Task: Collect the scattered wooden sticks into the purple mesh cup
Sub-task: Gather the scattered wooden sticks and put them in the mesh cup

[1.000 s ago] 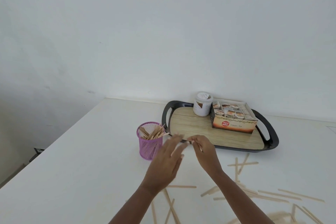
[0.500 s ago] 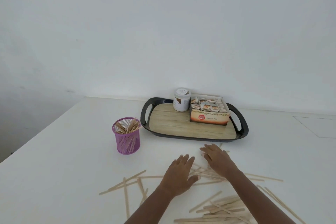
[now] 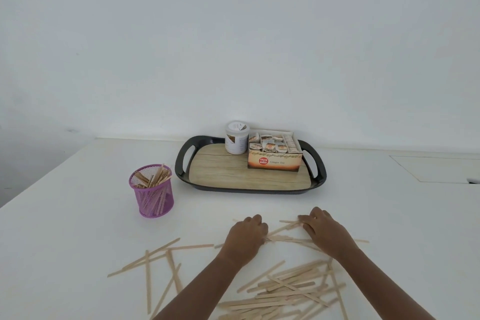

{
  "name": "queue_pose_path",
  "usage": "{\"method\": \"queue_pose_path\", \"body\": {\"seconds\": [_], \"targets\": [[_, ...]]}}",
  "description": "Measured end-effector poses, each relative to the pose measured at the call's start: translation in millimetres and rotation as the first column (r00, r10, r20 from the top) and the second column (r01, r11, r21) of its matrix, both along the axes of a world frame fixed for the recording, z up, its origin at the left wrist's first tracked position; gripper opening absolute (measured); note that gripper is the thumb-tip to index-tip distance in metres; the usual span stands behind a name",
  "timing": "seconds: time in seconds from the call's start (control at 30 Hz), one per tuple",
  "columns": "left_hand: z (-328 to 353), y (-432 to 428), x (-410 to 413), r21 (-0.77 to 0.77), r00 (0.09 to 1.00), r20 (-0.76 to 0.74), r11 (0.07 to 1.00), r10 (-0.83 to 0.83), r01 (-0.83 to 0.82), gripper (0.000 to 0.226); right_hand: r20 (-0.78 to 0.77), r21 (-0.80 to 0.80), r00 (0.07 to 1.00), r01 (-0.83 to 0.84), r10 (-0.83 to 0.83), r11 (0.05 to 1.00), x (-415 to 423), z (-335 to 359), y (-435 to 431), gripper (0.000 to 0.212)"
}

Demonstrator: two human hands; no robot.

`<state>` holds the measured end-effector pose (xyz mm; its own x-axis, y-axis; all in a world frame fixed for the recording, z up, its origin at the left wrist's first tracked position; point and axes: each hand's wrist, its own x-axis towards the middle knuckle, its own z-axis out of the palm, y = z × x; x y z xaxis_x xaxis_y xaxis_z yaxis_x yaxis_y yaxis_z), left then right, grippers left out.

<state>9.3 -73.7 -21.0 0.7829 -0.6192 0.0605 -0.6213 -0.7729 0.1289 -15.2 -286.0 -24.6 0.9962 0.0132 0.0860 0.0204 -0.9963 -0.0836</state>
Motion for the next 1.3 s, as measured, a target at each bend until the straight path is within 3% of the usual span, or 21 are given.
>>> {"method": "queue_pose_path", "body": {"seconds": [0.2, 0.47, 0.63, 0.73, 0.93, 1.3], "targets": [[-2, -1, 1, 0.07, 0.999, 0.05, 0.998, 0.003, -0.006, 0.023, -0.048, 0.017, 0.998, -0.033, 0.034, 0.999, -16, 3, -3, 0.037], [1, 7, -1, 0.135, 0.989, 0.044, 0.98, 0.144, -0.149, 0.02, -0.283, 0.142, 0.952, -0.081, 0.119, 0.987, -13, 18, 12, 0.061], [5, 11, -2, 0.156, 0.985, 0.067, 0.974, 0.158, -0.167, 0.019, -0.185, 0.006, 0.977, -0.109, 0.109, 0.994, -9, 17, 24, 0.027], [7, 10, -3, 0.187, 0.986, 0.091, 0.97, 0.138, -0.153, 0.021, -0.15, -0.061, 0.983, -0.116, 0.106, 0.991, -8, 14, 26, 0.02], [8, 9, -4, 0.233, 0.989, 0.101, 0.964, 0.107, -0.128, 0.03, -0.082, -0.171, 0.991, -0.122, 0.109, 0.978, -4, 9, 31, 0.031], [14, 9, -8, 0.194, 0.985, 0.071, 0.966, 0.16, -0.171, 0.031, -0.098, -0.214, 0.992, -0.102, 0.083, 0.972, -2, 8, 44, 0.034]]}}
